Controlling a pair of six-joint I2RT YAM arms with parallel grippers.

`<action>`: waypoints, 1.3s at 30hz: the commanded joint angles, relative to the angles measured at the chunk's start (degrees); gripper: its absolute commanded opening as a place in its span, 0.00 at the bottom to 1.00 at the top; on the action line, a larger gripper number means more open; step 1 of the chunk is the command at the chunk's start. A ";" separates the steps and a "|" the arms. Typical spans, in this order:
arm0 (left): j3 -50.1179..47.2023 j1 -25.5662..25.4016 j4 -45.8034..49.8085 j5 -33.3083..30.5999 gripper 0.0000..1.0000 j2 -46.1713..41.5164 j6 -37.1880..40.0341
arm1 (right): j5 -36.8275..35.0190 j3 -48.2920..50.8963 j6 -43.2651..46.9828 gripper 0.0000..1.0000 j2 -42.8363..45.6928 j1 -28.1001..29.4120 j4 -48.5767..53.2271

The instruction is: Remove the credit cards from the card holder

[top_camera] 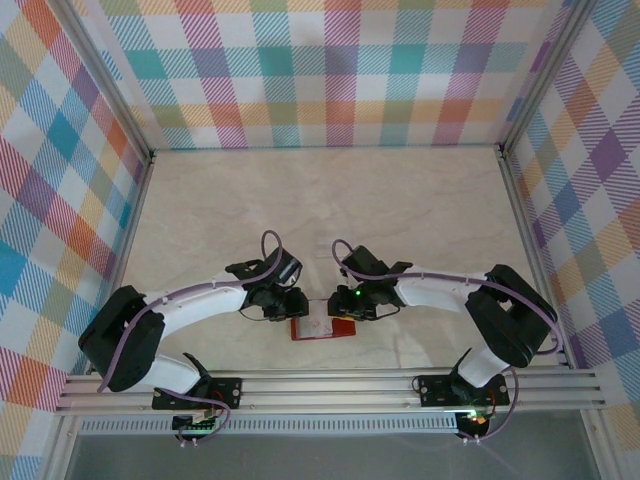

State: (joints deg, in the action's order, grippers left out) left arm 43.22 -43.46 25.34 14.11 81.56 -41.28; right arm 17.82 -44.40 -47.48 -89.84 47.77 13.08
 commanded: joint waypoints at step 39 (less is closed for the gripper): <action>0.20 -1.54 2.48 -1.91 0.21 6.58 1.99 | 5.79 4.15 0.19 0.14 -3.65 -1.36 -9.52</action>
State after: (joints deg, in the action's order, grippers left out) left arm 43.77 -44.23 24.18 14.94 87.15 -40.51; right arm 25.32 -40.82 -47.55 -94.56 46.83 1.32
